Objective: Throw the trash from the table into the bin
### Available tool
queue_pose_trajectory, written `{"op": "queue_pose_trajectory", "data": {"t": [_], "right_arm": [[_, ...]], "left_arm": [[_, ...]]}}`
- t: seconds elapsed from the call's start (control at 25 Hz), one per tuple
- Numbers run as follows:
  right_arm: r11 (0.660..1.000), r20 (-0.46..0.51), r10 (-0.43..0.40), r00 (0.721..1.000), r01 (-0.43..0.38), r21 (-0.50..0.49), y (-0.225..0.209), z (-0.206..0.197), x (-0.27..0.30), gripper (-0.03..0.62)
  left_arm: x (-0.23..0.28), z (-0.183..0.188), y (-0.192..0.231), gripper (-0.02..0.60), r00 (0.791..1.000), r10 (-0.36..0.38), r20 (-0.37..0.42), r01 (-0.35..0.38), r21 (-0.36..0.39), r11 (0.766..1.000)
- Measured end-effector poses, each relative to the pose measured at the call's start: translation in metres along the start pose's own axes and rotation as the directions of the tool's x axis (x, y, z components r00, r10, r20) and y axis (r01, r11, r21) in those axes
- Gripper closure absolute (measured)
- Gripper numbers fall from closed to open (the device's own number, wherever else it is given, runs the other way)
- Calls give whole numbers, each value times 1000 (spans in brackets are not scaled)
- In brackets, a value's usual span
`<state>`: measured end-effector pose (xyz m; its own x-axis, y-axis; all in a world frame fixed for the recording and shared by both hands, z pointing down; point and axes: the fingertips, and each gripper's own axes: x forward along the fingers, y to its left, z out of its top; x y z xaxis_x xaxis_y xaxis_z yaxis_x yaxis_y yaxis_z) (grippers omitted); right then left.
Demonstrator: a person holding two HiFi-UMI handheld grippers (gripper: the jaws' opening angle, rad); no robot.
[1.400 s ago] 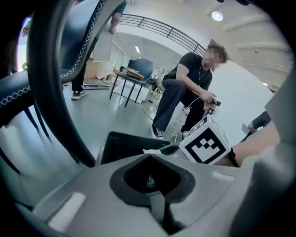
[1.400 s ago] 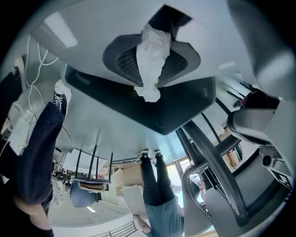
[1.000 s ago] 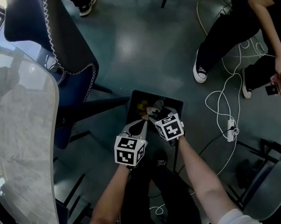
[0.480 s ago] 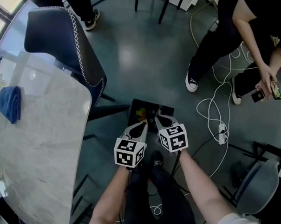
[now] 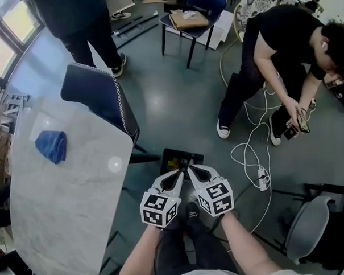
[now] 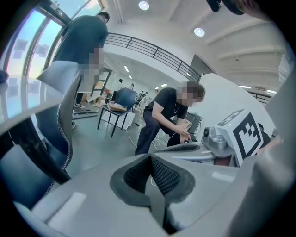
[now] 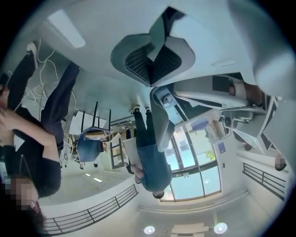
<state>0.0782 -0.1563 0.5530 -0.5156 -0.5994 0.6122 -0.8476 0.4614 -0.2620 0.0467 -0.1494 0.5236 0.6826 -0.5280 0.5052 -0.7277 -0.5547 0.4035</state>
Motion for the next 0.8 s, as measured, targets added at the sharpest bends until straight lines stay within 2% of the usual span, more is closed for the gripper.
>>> {"op": "queue_pose_trajectory", "data": {"t": [0.36, 0.6, 0.8], "right_arm": [[998, 181, 14, 983, -3, -63, 37, 100, -95, 566], [991, 254, 45, 966, -10, -136, 58, 142, -141, 566], [983, 305, 70, 950, -13, -184, 69, 165, -167, 566]], "left_arm": [[-68, 93, -54, 580, 992, 11, 128, -16, 40, 999], [-103, 135, -83, 580, 983, 14, 184, -30, 82, 996], [-121, 154, -103, 580, 976, 15, 216, -40, 112, 993]]}}
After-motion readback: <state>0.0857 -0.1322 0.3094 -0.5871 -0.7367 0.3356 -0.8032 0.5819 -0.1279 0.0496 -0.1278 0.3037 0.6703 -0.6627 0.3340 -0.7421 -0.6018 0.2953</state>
